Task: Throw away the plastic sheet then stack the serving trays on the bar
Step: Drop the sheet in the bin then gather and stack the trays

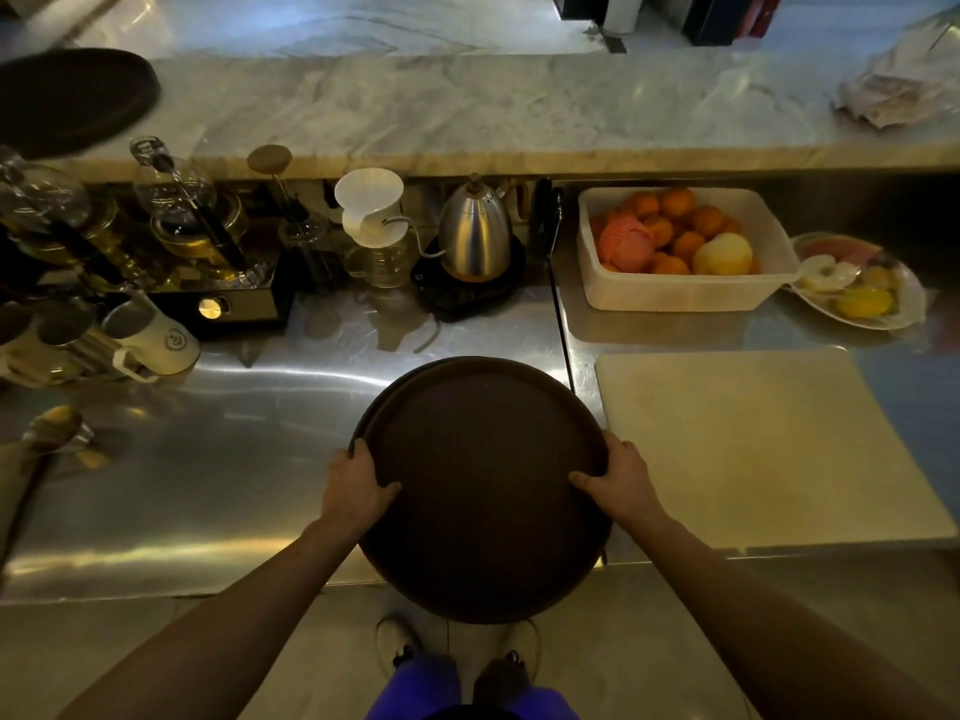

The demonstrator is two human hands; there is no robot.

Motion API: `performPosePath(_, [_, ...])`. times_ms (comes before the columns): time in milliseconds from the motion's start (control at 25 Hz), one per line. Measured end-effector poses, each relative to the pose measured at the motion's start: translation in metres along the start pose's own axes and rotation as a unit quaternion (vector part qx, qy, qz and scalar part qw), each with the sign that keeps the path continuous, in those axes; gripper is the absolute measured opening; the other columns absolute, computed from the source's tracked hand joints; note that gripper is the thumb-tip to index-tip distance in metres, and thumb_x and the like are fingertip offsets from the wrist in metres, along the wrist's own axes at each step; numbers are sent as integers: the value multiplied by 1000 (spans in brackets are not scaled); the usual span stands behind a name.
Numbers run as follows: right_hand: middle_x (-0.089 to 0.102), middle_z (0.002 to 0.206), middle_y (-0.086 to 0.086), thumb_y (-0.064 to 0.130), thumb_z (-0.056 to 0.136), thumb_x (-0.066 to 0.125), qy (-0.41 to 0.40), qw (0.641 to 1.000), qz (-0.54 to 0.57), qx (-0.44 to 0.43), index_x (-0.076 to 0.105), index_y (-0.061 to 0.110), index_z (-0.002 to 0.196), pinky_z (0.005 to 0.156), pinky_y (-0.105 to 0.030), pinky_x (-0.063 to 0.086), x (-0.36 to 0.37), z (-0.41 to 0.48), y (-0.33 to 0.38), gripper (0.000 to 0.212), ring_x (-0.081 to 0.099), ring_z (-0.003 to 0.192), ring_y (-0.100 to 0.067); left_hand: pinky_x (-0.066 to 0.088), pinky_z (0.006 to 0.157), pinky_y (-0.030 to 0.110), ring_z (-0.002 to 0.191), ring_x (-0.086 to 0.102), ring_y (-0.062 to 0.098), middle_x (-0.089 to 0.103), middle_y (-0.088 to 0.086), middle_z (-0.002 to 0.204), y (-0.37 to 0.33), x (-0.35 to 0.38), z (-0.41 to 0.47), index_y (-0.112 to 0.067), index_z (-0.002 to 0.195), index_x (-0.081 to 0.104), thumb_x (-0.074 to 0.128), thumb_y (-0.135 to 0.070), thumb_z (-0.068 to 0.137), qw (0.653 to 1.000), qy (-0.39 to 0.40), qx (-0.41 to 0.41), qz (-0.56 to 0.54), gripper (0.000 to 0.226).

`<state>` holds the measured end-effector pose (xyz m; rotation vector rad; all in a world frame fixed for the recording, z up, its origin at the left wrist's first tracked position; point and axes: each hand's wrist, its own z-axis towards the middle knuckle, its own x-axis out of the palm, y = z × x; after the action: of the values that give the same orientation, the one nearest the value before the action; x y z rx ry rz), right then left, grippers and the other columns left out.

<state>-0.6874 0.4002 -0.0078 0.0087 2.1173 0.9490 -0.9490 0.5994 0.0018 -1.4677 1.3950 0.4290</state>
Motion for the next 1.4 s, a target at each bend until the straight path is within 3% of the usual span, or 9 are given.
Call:
performPosePath(640, [63,120,-15,26,75,75,-8,1000,-3,-18,52,11,134,96,-49,52,19,15,15,65,61,108,-33,46,98,49,122,46,36,49,20,133,19,0,10,-7,147,28,57,-20,89,998,-38,45,-32,66])
performPosePath(880, [62,120,-15,26,78,72,-5,1000,-19,-19,52,10,133,96,-50,51,20,16,15,61,61,109,-34,39,106,50,127,43,39,48,19,137,19,1,13,-7,146,28,60,-19,86,997,-31,47,-45,69])
performPosePath(1080, [60,122,-15,19,77,68,1,999,-19,-31,47,13,138,96,-49,51,21,12,11,64,59,110,-33,50,93,52,117,53,36,50,17,132,27,-3,16,-9,142,31,62,-25,86,998,-32,30,-55,66])
performPosePath(1200, [57,131,-13,10,79,65,10,999,17,-34,38,17,144,99,-40,47,22,7,6,71,57,117,-33,50,91,50,116,53,40,45,21,134,34,0,20,-7,142,29,60,-34,89,998,-10,-5,-54,68])
performPosePath(1280, [54,137,-14,10,83,64,9,999,35,-21,29,18,148,98,-36,44,23,6,-1,75,55,121,-35,52,88,48,110,57,39,50,21,128,41,3,23,-5,134,36,56,-40,92,998,23,-32,-57,59])
performPosePath(1400, [49,141,-20,23,88,64,20,996,48,78,28,10,146,102,-50,46,29,5,-14,70,53,123,-41,55,82,46,100,62,36,58,20,118,48,8,25,-2,125,40,51,-44,95,994,60,-53,-70,53])
